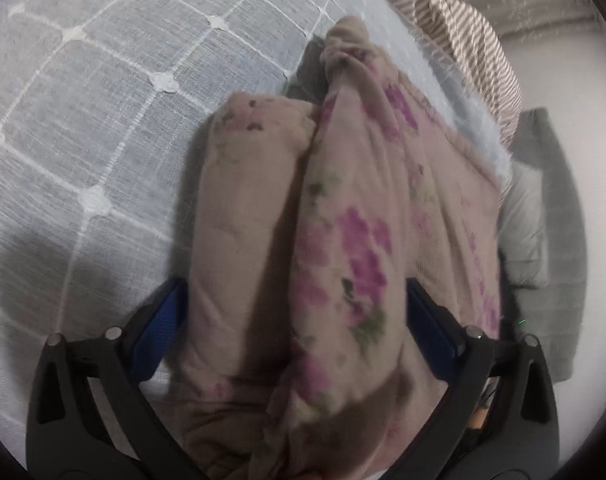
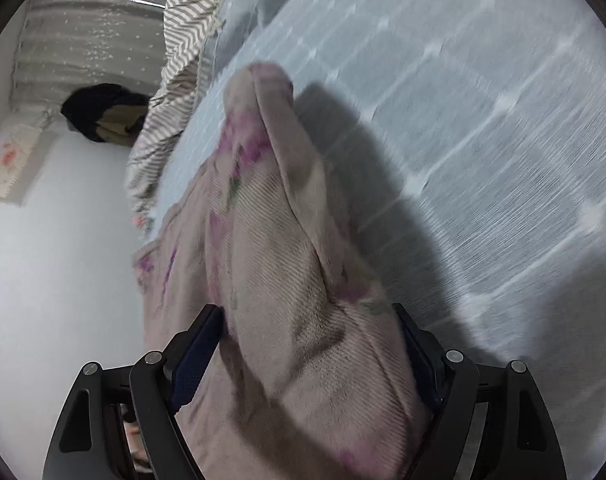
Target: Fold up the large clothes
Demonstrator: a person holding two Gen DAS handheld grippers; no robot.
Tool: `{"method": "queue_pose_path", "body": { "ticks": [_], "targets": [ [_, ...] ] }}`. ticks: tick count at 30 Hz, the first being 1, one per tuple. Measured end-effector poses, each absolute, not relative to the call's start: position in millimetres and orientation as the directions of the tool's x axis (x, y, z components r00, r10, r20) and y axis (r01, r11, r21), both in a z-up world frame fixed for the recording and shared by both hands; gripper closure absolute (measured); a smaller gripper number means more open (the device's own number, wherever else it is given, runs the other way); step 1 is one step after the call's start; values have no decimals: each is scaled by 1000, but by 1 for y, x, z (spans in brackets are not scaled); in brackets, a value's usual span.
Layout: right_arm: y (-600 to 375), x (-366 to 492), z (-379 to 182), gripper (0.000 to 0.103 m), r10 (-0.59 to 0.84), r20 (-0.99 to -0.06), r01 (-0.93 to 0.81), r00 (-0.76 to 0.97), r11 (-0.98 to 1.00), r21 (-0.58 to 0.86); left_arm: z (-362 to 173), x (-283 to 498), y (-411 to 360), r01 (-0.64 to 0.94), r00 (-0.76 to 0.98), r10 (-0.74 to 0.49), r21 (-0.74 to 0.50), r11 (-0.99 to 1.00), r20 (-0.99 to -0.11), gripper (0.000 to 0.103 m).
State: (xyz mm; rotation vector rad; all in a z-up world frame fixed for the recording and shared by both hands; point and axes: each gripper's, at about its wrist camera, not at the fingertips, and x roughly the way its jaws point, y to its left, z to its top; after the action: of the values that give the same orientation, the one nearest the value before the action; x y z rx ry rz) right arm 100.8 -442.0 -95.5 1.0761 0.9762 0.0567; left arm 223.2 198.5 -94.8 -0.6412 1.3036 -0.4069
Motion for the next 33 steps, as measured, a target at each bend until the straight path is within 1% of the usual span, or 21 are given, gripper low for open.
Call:
{"method": "queue_pose_path", "body": {
  "ticks": [3, 5, 6, 8, 10, 11, 12, 13, 16, 19, 21, 24, 28, 32, 33],
  "targets": [
    [-442, 103, -106, 17, 503, -578, 363, 643, 464, 808, -94, 221, 195, -62, 231, -652, -680, 731, -722, 1],
    [-439, 105, -104, 19, 499, -577, 356, 646, 472, 806, -93, 219, 190, -49, 228, -651, -676, 735, -724, 3],
    [-436, 106, -103, 20, 498, -576, 349, 648, 478, 806, -91, 219, 188, -42, 230, -647, -671, 740, -727, 6],
    [-431, 106, -102, 30, 503, -567, 327, 652, 488, 809, -86, 215, 182, -27, 241, -642, -667, 745, -728, 20],
    [-429, 105, -99, 48, 506, -544, 308, 669, 477, 823, -77, 212, 180, -4, 271, -624, -649, 761, -733, 44],
    [-430, 106, -96, 52, 502, -538, 298, 678, 481, 825, -72, 211, 180, 11, 286, -618, -643, 766, -732, 50],
    [-428, 106, -89, 58, 490, -535, 285, 688, 496, 820, -64, 208, 182, 23, 310, -617, -643, 765, -724, 58],
    [-426, 105, -81, 62, 476, -531, 271, 701, 511, 816, -57, 206, 184, 29, 331, -619, -648, 761, -712, 63],
    [-415, 104, -53, 68, 450, -497, 213, 742, 544, 811, -39, 203, 189, 38, 379, -630, -669, 742, -678, 68],
    [-392, 105, -14, 69, 430, -469, 142, 771, 603, 785, -16, 197, 196, 74, 414, -651, -689, 721, -637, 70],
    [-376, 110, 6, 70, 431, -469, 111, 771, 635, 765, 3, 191, 204, 113, 446, -654, -686, 719, -612, 70],
    [-343, 128, 32, 71, 459, -461, 49, 759, 667, 744, 35, 179, 227, 145, 517, -623, -657, 740, -587, 70],
    [-295, 159, 56, 72, 523, -423, -53, 740, 673, 738, 69, 162, 282, 132, 614, -560, -627, 768, -556, 70],
    [-252, 194, 61, 72, 577, -394, -134, 715, 667, 733, 66, 151, 339, 76, 668, -506, -627, 775, -545, 68],
    [-241, 207, 58, 70, 583, -406, -139, 704, 673, 726, 58, 150, 353, 52, 671, -492, -626, 778, -554, 65]
  ]
}}
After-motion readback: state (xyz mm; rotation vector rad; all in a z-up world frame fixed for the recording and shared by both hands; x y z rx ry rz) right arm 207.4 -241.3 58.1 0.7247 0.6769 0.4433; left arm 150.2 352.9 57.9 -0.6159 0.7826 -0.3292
